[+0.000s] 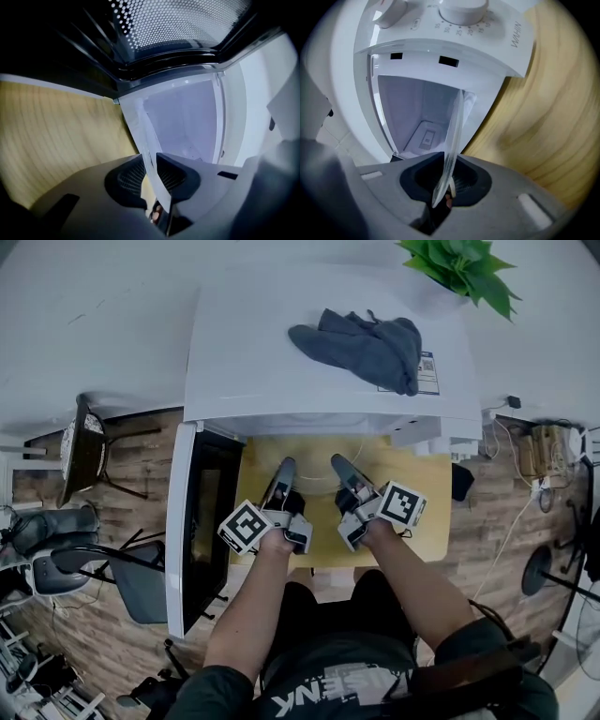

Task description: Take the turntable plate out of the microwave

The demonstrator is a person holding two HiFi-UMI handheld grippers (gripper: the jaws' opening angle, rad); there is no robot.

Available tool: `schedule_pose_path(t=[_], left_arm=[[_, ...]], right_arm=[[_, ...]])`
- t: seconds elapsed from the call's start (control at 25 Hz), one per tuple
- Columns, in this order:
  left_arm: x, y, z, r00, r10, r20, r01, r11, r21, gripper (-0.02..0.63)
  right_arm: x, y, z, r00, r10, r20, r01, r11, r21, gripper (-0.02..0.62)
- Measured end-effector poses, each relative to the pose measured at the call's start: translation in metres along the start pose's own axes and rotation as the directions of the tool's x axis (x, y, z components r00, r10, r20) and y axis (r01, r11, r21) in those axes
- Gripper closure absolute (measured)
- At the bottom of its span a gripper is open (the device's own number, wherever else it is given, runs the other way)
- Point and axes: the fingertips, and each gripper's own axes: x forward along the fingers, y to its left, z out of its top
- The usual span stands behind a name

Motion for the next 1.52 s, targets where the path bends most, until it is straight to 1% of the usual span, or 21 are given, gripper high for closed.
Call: schedule_pose_path(t=[0.08, 0.16, 0.2, 0.24, 0.28, 0.32, 0.4, 0.48, 0.64, 0.72, 0.8, 0.84, 0.88, 0.96, 1.0, 1.08, 1.12, 1.2, 1.24, 1.36, 1.52], left_arm=[[-0.007, -0.004, -0.006, 1.0, -0.011, 0.011, 0.011, 1.0, -0.019, 0.535], [-0.015, -0.01, -0.009, 1.0, -0.011, 0.021, 0.012, 1.0, -0.003, 0.534], [-0.018, -0.014, -0.011, 0.999, -0.019, 0.025, 0.019, 1.0, -0.01, 0.534], [-0.021, -0.02, -0.014, 0.999, -0.034, 0.028, 0.034, 0.999, -0.032, 0.534], [-0.023, -0.025, -0.016, 0.999, -0.044, 0.026, 0.046, 0.998, -0.041, 0.534], [-0.027, -0.026, -0.017, 0.999, -0.041, 0.014, 0.041, 0.999, -0.01, 0.532], [-0.039, -0.024, -0.018, 1.0, -0.009, -0.012, 0.01, 0.997, 0.082, 0.532], [-0.055, -0.022, -0.017, 0.999, 0.041, -0.028, -0.036, 0.987, 0.159, 0.532], [-0.078, -0.034, -0.027, 0.996, 0.039, -0.082, -0.023, 0.981, 0.193, 0.531], [-0.09, -0.044, -0.033, 0.994, 0.023, -0.109, -0.002, 0.982, 0.188, 0.528], [-0.104, -0.052, -0.036, 0.993, 0.043, -0.113, -0.017, 0.975, 0.221, 0.528], [-0.109, -0.058, -0.039, 0.993, 0.043, -0.111, -0.016, 0.973, 0.23, 0.528], [-0.113, -0.065, -0.042, 0.994, 0.023, -0.107, 0.001, 0.975, 0.224, 0.528], [-0.119, -0.084, -0.051, 0.995, -0.047, -0.093, 0.064, 0.979, 0.192, 0.528], [-0.124, -0.09, -0.054, 0.995, -0.048, -0.085, 0.064, 0.978, 0.199, 0.528], [-0.135, -0.098, -0.06, 0.998, 0.001, -0.066, 0.015, 0.97, 0.242, 0.526], [-0.139, -0.106, -0.064, 0.998, -0.005, -0.055, 0.019, 0.968, 0.252, 0.528], [-0.143, -0.13, -0.074, 0.997, -0.067, -0.035, 0.074, 0.963, 0.26, 0.526], [-0.146, -0.137, -0.078, 0.997, -0.068, -0.025, 0.072, 0.961, 0.266, 0.526], [-0.161, -0.15, -0.091, 1.0, 0.004, 0.016, -0.008, 0.962, 0.272, 0.525], [-0.175, -0.174, -0.103, 0.997, 0.015, 0.073, -0.035, 0.962, 0.272, 0.526]], right_arm=[[-0.004, 0.006, -0.005, 1.0, 0.01, -0.005, -0.01, 1.0, 0.004, 0.549], [-0.014, 0.0, -0.008, 0.999, -0.039, -0.019, 0.038, 0.998, -0.046, 0.547], [-0.019, -0.004, -0.009, 0.998, -0.065, -0.024, 0.063, 0.996, -0.07, 0.545], [-0.022, -0.004, -0.012, 0.997, -0.073, -0.025, 0.071, 0.995, -0.076, 0.543], [-0.025, 0.0, -0.014, 0.998, -0.06, -0.02, 0.059, 0.996, -0.067, 0.54], [-0.026, 0.008, -0.017, 1.0, -0.029, -0.011, 0.029, 0.999, -0.044, 0.538], [-0.029, 0.023, -0.025, 1.0, 0.026, 0.011, -0.026, 1.0, -0.002, 0.537], [-0.038, 0.027, -0.033, 1.0, 0.011, 0.013, -0.011, 1.0, -0.015, 0.537], [-0.052, 0.053, -0.047, 0.998, 0.051, 0.022, -0.051, 0.999, -0.014, 0.538], [-0.062, 0.064, -0.057, 0.998, 0.052, 0.027, -0.052, 0.999, -0.009, 0.537], [-0.073, 0.076, -0.063, 0.998, 0.052, 0.025, -0.051, 0.999, -0.006, 0.537], [-0.079, 0.082, -0.064, 0.998, 0.055, 0.019, -0.054, 0.998, -0.011, 0.537], [-0.084, 0.087, -0.065, 0.998, 0.06, 0.01, -0.059, 0.998, -0.019, 0.537], [-0.094, 0.1, -0.067, 0.997, 0.074, -0.01, -0.074, 0.997, -0.032, 0.537], [-0.1, 0.105, -0.067, 0.996, 0.081, -0.021, -0.082, 0.996, -0.037, 0.537], [-0.111, 0.118, -0.065, 0.994, 0.102, -0.045, -0.104, 0.993, -0.049, 0.537], [-0.117, 0.125, -0.063, 0.992, 0.115, -0.057, -0.118, 0.991, -0.056, 0.537], [-0.129, 0.138, -0.061, 0.988, 0.132, -0.085, -0.137, 0.989, -0.057, 0.538], [-0.136, 0.144, -0.06, 0.985, 0.14, -0.102, -0.147, 0.988, -0.057, 0.538], [-0.153, 0.164, -0.056, 0.974, 0.165, -0.156, -0.177, 0.982, -0.066, 0.537], [-0.17, 0.186, -0.051, 0.959, 0.183, -0.218, -0.208, 0.973, -0.099, 0.537]])
